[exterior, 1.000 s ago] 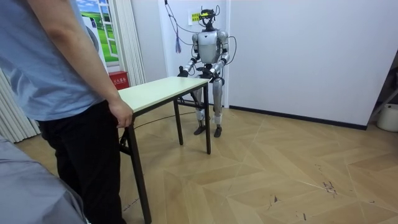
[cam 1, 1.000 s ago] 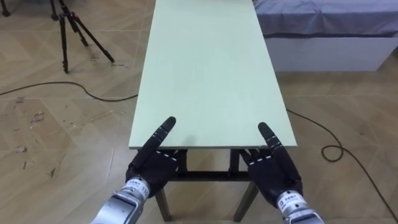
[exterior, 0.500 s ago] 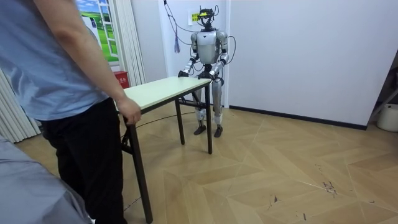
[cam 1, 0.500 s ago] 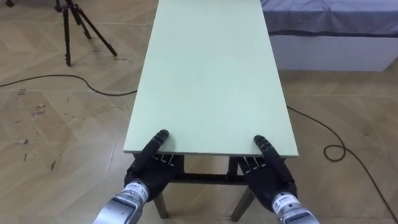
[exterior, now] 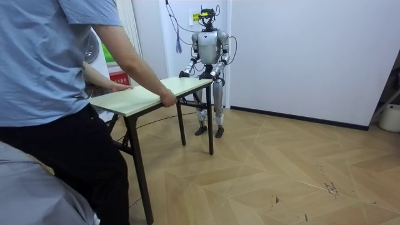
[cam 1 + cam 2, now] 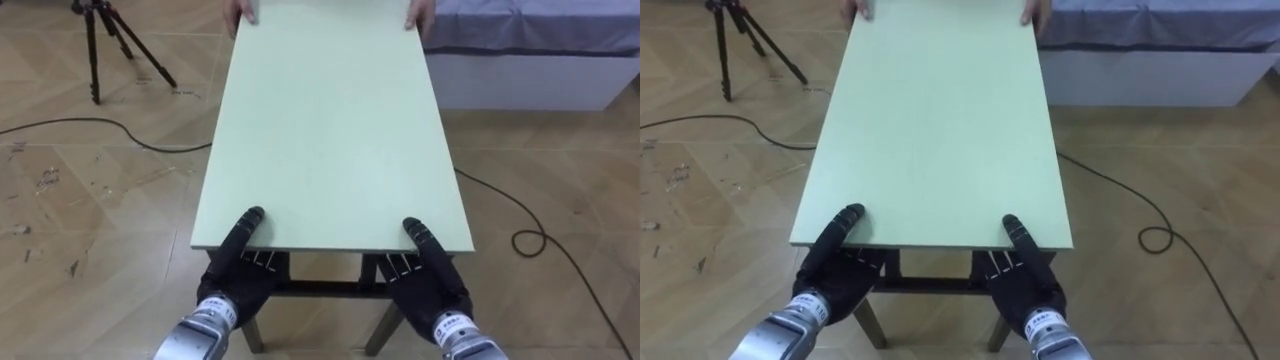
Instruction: Move table with human
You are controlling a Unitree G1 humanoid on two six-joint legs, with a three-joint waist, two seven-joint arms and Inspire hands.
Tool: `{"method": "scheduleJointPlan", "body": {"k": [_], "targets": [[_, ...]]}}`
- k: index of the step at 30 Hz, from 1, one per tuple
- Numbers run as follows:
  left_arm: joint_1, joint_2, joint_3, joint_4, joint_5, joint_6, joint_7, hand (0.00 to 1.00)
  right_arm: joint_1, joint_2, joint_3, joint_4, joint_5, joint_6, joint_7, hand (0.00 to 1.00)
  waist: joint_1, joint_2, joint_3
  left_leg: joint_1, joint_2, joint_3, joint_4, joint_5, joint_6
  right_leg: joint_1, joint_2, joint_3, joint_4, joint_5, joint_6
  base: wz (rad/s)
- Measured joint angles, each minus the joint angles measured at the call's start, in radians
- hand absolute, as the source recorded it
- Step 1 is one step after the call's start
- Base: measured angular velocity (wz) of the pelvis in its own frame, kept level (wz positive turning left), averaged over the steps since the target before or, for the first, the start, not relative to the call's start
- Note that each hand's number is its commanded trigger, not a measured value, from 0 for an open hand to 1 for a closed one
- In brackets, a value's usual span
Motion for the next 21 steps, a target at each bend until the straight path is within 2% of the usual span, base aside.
{"method": "scheduleJointPlan", "body": {"k": [12, 21], "targets": [[0.000, -0.016, 0.004, 0.016, 0.008, 0.000, -0.013, 1.00, 0.001, -0.004, -0.006, 0.000, -0.005, 0.000, 0.009, 1.00, -0.004, 0.019, -0.0017, -0.004, -0.001, -0.001, 0.002, 0.000, 0.000, 0.000, -0.001, -0.006, 0.000, 0.000, 0.000, 0.01], [0.001, -0.016, 0.005, 0.016, 0.012, 0.000, -0.033, 1.00, 0.001, -0.013, -0.007, 0.000, -0.009, 0.000, 0.041, 1.00, -0.001, 0.027, -0.0073, -0.012, -0.002, -0.002, 0.009, 0.000, 0.000, 0.000, -0.003, -0.005, 0.000, 0.000, 0.000, 0.02]]}}
